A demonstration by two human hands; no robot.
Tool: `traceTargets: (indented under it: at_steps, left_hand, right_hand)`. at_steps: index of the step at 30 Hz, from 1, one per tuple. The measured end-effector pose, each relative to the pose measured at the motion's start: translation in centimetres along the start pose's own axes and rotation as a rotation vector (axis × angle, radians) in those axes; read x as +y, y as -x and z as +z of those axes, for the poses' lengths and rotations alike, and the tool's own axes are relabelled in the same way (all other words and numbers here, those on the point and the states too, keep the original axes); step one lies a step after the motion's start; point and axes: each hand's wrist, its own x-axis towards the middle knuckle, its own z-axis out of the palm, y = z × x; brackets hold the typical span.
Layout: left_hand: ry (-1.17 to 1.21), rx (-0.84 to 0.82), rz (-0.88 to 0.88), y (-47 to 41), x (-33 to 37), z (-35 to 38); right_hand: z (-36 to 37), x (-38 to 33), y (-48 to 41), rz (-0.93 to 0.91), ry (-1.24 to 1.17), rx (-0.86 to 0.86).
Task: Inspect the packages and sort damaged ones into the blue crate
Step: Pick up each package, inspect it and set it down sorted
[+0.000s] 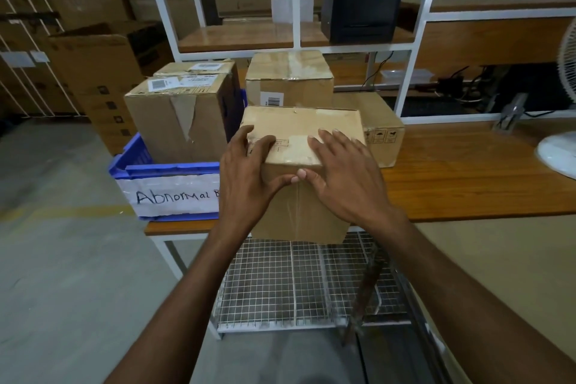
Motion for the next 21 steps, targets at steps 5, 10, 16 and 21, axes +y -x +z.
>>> traceTargets:
  at_steps: [5, 10, 16, 21]
  left_hand:
    - [0.343, 0.069, -0.203, 0.7, 0.8, -0.2]
    - [0.330, 0.252, -0.423, 1.3, 2.4, 0.2]
    - [0.795, 0.222, -1.209, 2.6, 5.1, 2.5]
    - [0.986, 0.139, -1.278, 1.1, 5.4, 2.5]
  right_hand:
    - [-1.7, -0.3, -0.6, 0.072, -0.145, 0.061]
    - [-1.9, -0.1, -4.9, -0.034, -0.261, -0.039]
    - [-0.3, -1.3, -9.1, -0.023, -0.180, -0.137]
    - [-0.8, -1.1, -8.8, 0.040, -0.203, -0.095]
